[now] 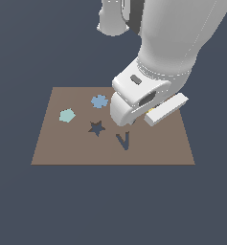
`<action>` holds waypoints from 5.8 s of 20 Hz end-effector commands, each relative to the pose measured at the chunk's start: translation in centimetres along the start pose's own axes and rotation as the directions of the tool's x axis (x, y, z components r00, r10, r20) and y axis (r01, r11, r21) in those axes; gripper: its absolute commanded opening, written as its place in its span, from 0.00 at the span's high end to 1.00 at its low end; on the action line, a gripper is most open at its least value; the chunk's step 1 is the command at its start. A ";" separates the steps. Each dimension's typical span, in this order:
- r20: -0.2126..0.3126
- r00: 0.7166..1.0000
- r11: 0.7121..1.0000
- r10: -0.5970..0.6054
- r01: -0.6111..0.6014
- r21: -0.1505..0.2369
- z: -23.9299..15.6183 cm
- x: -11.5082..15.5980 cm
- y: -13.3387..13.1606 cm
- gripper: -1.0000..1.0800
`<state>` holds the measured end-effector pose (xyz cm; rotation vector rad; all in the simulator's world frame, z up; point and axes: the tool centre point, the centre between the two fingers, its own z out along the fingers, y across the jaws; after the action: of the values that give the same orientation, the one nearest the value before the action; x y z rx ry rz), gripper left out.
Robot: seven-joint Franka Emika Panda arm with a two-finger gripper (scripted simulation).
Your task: Insert a designated object into the corresponding slot on a board.
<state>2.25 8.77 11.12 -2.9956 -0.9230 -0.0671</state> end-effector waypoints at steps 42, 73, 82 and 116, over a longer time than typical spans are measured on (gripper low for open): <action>0.036 0.909 0.909 -0.416 0.415 0.023 8.0 -0.8 -7.0 1.00; 0.014 0.457 0.457 -0.889 0.888 0.040 7.6 -4.2 -3.1 1.00; 0.001 0.155 0.155 -0.988 0.987 0.042 7.4 -4.7 -0.7 1.00; -0.039 -0.835 -0.836 -0.549 0.549 0.019 7.2 -0.3 6.9 1.00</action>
<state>5.86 3.02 3.94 -0.0367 -3.1413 0.0014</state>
